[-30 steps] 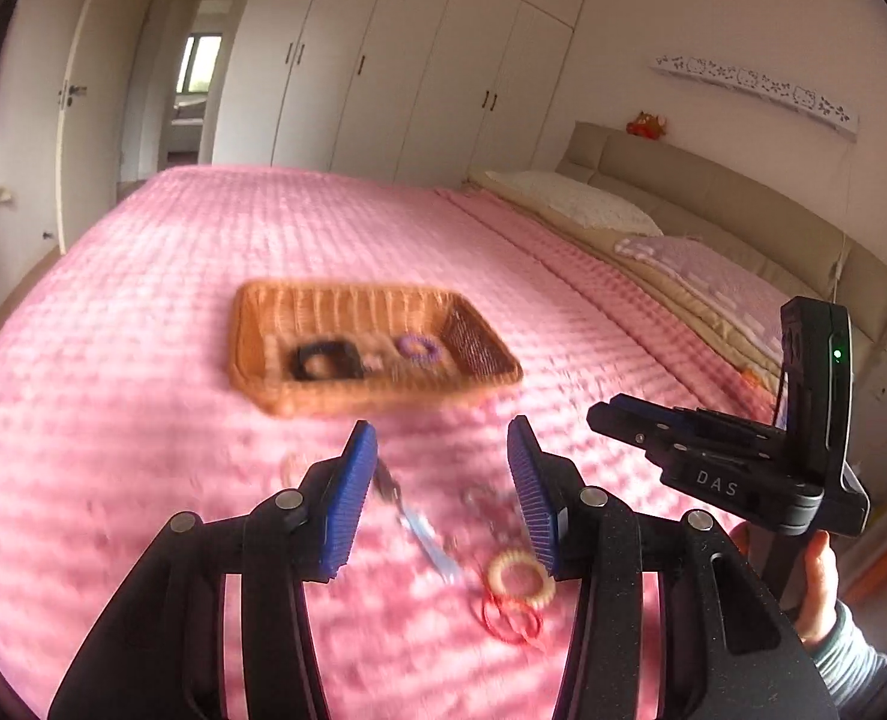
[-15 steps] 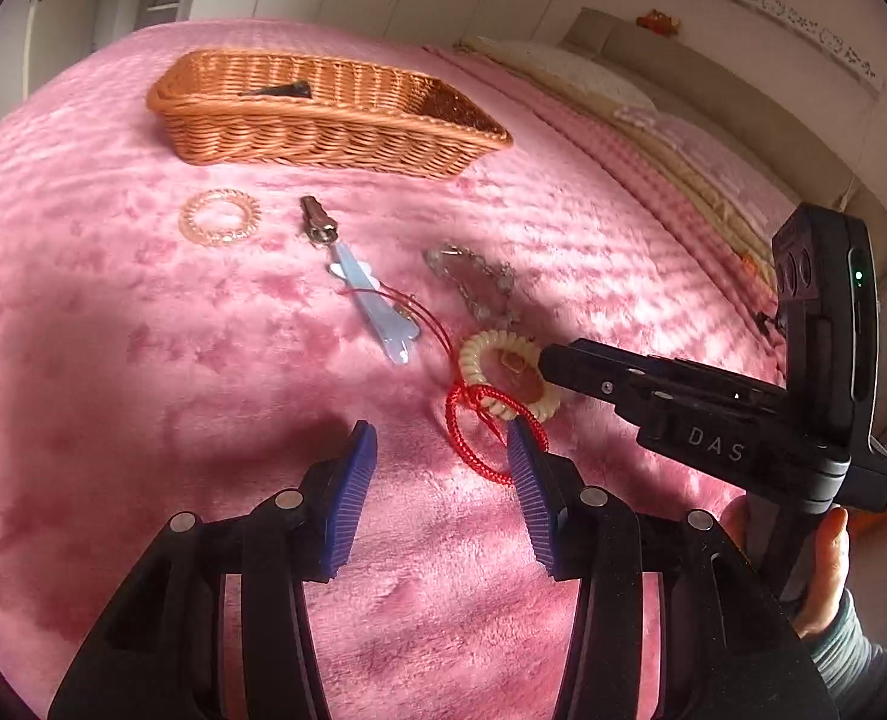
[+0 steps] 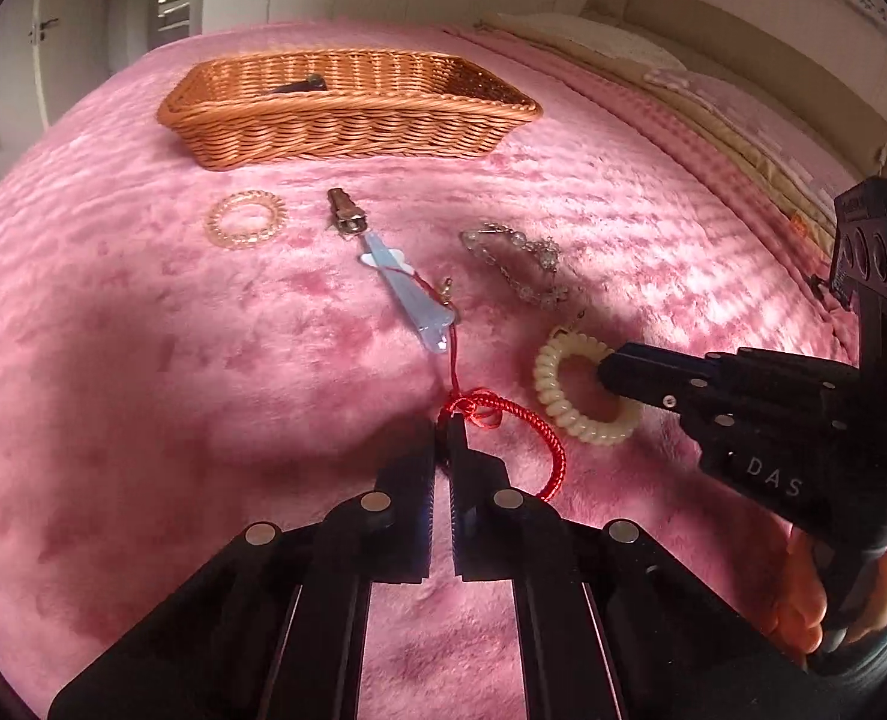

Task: Organize jewelry
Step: 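Grasp the red cord with the left tool while the right tool grasps the cream coil hair tie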

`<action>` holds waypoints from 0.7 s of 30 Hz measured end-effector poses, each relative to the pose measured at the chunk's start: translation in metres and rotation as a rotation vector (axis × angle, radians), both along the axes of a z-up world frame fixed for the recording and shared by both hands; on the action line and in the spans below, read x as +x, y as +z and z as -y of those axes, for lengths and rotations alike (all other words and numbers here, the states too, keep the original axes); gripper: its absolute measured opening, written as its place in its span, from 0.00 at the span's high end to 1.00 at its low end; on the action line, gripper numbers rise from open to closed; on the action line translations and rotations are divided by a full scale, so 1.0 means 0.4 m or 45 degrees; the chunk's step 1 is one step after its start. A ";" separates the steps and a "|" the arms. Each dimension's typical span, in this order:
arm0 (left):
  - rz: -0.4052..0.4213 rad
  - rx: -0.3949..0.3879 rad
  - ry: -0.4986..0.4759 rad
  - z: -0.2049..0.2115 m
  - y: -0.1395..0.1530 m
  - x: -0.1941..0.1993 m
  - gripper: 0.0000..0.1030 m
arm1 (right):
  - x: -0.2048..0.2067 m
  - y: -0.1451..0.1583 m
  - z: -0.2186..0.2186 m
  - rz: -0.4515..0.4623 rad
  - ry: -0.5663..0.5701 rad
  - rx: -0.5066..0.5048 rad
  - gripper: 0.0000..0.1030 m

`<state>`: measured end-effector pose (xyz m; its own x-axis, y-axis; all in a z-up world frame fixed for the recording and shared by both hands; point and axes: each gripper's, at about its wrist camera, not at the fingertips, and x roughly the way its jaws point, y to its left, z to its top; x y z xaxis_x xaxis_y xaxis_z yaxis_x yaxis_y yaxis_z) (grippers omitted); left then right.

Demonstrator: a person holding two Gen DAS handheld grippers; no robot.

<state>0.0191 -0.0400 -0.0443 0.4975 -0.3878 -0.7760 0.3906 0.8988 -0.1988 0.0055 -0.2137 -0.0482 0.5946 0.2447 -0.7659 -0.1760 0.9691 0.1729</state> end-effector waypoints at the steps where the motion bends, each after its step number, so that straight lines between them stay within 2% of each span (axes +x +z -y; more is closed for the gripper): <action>1: -0.002 -0.006 0.004 -0.016 0.004 -0.007 0.99 | -0.012 0.000 0.005 0.000 0.001 -0.013 0.90; 6: 0.000 0.005 0.044 -0.075 0.005 -0.026 0.99 | -0.024 -0.011 0.016 -0.025 0.025 0.039 0.88; 10: -0.014 -0.012 0.052 -0.091 -0.009 -0.029 0.99 | -0.014 -0.017 -0.004 -0.026 0.027 0.007 0.78; 15: -0.002 -0.018 0.040 -0.078 -0.010 -0.029 0.88 | -0.016 -0.016 -0.021 -0.011 0.036 -0.038 0.73; 17: 0.011 -0.019 0.031 -0.068 -0.009 -0.028 0.78 | -0.014 -0.016 -0.025 -0.004 0.035 -0.060 0.72; 21: 0.030 -0.004 0.007 -0.046 -0.008 -0.021 0.69 | -0.008 -0.020 -0.023 0.002 0.041 -0.053 0.71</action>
<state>0.0105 -0.0218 -0.0475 0.5177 -0.3871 -0.7630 0.3902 0.9004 -0.1921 0.0024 -0.2045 -0.0564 0.5879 0.2315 -0.7751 -0.2076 0.9693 0.1320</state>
